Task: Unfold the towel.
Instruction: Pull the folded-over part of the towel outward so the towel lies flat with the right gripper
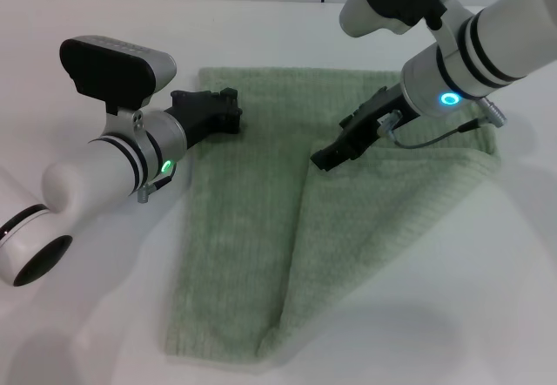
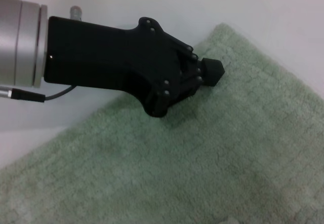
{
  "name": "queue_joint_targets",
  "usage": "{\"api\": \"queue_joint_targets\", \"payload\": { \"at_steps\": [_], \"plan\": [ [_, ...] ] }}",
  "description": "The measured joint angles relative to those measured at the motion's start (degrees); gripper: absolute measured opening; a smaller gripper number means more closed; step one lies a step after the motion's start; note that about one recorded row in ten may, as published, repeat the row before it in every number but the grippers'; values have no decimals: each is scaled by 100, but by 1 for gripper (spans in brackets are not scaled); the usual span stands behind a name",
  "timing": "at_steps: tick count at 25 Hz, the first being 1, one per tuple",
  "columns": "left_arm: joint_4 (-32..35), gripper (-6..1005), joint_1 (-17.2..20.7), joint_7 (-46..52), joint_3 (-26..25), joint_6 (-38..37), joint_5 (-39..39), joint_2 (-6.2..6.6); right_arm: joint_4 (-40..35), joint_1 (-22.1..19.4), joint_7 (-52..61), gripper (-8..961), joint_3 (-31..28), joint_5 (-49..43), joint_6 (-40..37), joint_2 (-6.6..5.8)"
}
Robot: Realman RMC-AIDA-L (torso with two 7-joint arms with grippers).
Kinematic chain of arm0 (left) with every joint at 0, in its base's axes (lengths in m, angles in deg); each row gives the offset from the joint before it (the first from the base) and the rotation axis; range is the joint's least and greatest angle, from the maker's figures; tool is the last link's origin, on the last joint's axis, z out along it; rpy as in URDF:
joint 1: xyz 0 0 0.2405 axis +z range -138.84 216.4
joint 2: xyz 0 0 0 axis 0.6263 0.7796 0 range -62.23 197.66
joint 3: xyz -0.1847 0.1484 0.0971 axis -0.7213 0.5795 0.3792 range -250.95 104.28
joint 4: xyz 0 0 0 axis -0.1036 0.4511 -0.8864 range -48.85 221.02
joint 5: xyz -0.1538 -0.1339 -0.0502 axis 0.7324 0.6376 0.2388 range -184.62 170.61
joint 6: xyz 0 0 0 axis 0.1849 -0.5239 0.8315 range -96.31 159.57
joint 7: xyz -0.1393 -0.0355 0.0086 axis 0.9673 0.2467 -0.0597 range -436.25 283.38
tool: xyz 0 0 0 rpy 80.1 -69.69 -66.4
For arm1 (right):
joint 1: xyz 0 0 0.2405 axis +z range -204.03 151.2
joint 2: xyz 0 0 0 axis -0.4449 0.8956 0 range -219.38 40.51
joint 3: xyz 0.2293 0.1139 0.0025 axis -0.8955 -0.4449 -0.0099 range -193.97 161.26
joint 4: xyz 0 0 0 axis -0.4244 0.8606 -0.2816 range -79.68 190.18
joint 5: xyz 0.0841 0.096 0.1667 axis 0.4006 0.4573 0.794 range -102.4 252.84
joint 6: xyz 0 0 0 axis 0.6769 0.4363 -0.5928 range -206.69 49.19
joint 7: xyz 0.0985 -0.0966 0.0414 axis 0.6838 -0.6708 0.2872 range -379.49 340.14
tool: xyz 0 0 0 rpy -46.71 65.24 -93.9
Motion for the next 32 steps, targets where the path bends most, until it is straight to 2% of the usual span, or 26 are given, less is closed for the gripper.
{"api": "queue_joint_targets", "payload": {
  "at_steps": [17,32],
  "plan": [
    [-35,-1,9,-24,-11,-2,-1,0,783,282,-469,755,300,458,581,54],
    [-35,-2,9,-28,-31,-10,-17,0,891,328,-474,754,452,473,682,52]
  ]
}}
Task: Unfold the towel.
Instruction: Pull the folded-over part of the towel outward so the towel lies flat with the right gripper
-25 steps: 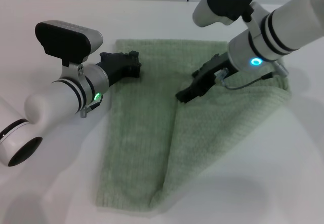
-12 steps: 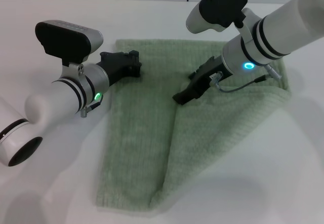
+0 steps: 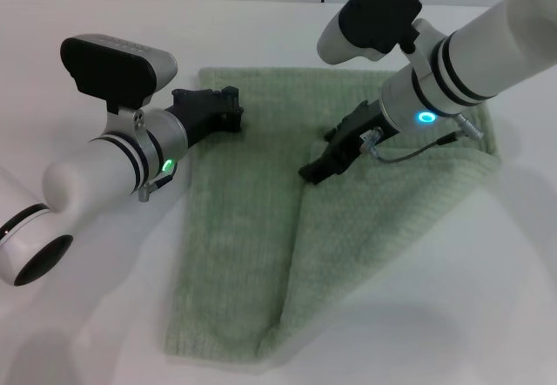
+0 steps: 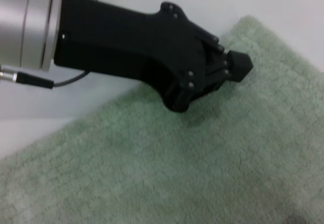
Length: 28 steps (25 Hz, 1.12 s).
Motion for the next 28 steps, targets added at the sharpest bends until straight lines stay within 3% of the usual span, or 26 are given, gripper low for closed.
{"api": "queue_joint_targets", "payload": {
  "at_steps": [3,9,14,28],
  "plan": [
    [0,-2,0,0,0,0,-1,0,73,41,1,754,6,0,31,0],
    [0,-1,0,0,4,0,0,0,132,40,28,558,-43,0,97,-2],
    [0,-1,-1,5,19,-2,10,0,144,50,35,312,-22,0,79,-9],
    [1,-1,-1,8,20,-9,17,0,123,50,10,135,-7,-19,56,-9]
  ]
}}
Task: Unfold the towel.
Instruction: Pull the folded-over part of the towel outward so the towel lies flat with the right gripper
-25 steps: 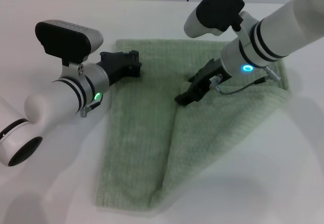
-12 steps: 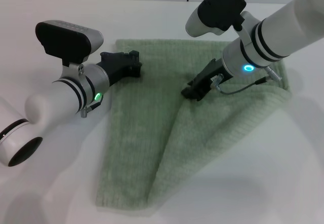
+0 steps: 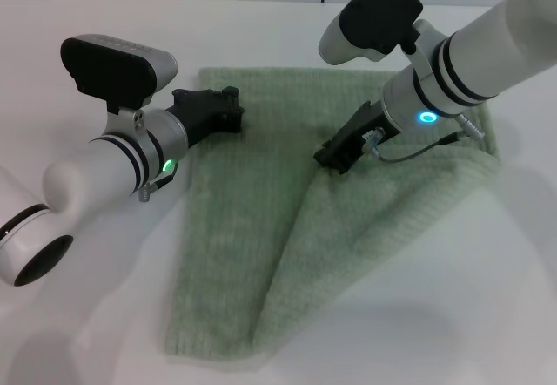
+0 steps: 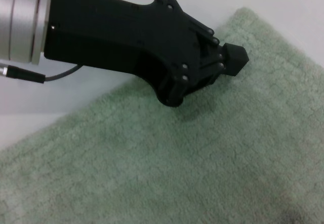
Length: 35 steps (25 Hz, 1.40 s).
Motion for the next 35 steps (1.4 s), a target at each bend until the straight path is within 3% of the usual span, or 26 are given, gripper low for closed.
{"api": "queue_joint_targets", "payload": {
  "at_steps": [11,20,35],
  "plan": [
    [0,-2,5,-3,-17,0,-1,9,-24,-8,-4,39,3,-19,-8,0],
    [0,-1,11,-8,-18,0,-21,10,-123,-5,-6,40,3,-28,-84,0],
    [29,-2,34,-15,10,7,-36,10,-1396,-487,469,42,2,-556,-689,-15]
  ]
}}
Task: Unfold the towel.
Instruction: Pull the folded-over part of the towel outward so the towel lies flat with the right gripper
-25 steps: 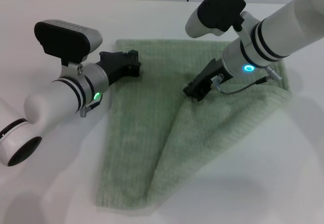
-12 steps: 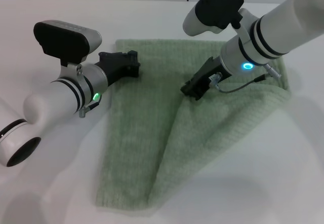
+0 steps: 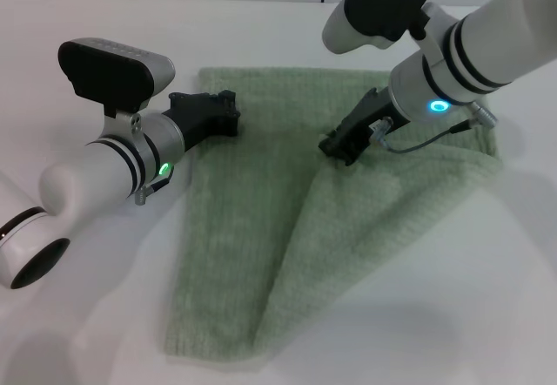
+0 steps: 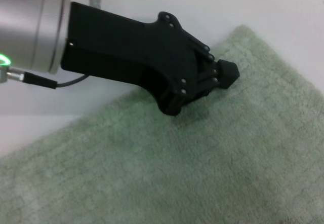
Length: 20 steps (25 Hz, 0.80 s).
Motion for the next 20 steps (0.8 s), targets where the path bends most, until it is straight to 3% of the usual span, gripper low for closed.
{"api": "queue_joint_targets", "payload": {
  "at_steps": [20],
  "plan": [
    [34,-2,-6,1,8,42,1,-1,-2011,-620,518,58,0,-548,-1315,-14]
  ]
}}
